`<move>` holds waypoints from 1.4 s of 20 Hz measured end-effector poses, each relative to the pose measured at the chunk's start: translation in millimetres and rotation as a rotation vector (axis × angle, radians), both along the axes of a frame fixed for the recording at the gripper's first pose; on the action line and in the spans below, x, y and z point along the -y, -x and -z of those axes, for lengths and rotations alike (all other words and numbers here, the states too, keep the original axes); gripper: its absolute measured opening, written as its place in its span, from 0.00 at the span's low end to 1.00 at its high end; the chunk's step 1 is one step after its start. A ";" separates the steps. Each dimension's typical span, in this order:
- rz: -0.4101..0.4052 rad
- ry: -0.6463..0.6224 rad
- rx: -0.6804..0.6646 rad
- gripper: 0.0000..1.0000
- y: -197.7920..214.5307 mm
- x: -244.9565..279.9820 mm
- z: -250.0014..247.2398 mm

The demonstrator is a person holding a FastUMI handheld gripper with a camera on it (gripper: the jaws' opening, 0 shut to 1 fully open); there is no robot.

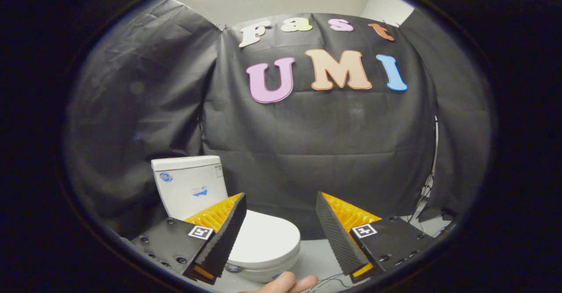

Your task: Open the toilet lid.

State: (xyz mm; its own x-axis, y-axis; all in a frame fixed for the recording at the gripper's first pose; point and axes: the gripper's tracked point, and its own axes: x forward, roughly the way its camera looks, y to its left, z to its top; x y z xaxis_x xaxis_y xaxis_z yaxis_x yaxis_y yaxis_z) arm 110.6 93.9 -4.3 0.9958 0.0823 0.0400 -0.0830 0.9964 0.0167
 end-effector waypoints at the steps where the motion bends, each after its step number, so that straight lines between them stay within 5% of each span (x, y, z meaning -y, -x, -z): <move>1: 0.002 -0.012 0.007 0.99 4.7 -12.4 1.3; 8: 0.040 -0.058 0.015 0.98 47.9 -77.9 28.9; 19: 0.120 -0.128 -0.028 0.98 63.7 -94.8 82.0; 28: 0.116 -0.454 -0.121 0.99 32.8 -107.5 147.5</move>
